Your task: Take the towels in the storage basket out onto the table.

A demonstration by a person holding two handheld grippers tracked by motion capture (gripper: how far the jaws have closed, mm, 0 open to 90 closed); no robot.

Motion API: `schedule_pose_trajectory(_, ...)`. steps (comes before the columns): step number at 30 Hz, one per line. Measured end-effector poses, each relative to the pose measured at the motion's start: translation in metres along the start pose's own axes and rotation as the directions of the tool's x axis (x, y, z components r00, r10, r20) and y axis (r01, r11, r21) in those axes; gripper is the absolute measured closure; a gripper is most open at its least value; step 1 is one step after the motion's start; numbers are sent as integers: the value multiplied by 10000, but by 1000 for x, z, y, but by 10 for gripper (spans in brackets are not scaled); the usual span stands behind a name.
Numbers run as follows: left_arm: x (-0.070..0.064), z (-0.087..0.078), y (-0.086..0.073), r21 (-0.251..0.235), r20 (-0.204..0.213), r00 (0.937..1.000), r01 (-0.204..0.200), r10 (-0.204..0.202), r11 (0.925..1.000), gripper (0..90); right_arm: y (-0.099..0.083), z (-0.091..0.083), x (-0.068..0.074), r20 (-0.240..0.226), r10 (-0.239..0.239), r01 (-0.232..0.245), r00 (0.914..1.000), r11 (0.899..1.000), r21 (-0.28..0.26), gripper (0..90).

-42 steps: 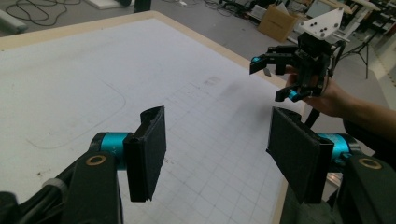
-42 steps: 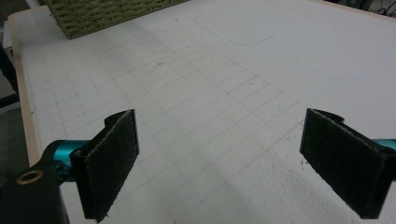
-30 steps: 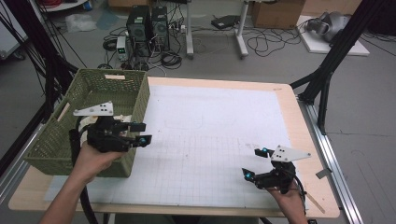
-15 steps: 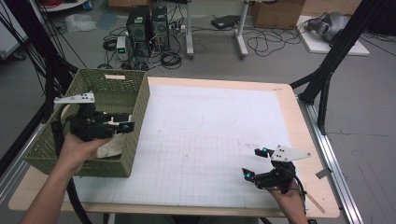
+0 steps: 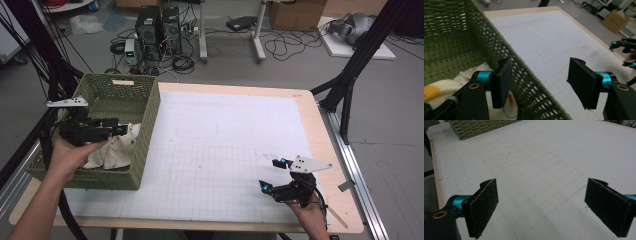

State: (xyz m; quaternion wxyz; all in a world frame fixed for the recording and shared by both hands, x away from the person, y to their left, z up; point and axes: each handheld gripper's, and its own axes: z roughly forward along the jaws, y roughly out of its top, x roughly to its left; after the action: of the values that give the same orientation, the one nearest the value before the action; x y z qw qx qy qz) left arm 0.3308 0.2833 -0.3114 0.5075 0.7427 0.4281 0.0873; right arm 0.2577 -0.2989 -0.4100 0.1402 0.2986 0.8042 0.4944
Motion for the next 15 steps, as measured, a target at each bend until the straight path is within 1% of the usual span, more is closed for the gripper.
schedule_pose_trajectory(4, 7, -2, -1, 130, -458, 9989, 66, -60, 9999, 355, 0, 0, -1, 7, -33, 33, 10000, 10000, -6, 109)
schedule_pose_trajectory(6, 11, -2, -1, 253, -677, 9977, 23, -6, 9997, 351, 0, 0, 0, -25, 42, -42, 10000, 10000, 19, 109)
schedule_pose_trajectory(9, 17, 0, -3, 432, -1059, 9944, 82, -36, 9990, 349, 0, 1, 0, 0, 8, -8, 10000, 10000, 22, 109)
schedule_pose_trajectory(15, 25, 4, -4, 669, -1602, 9870, 15, 93, 9978, 347, 0, 0, 0, -33, 24, -23, 10000, 10000, 17, 109)
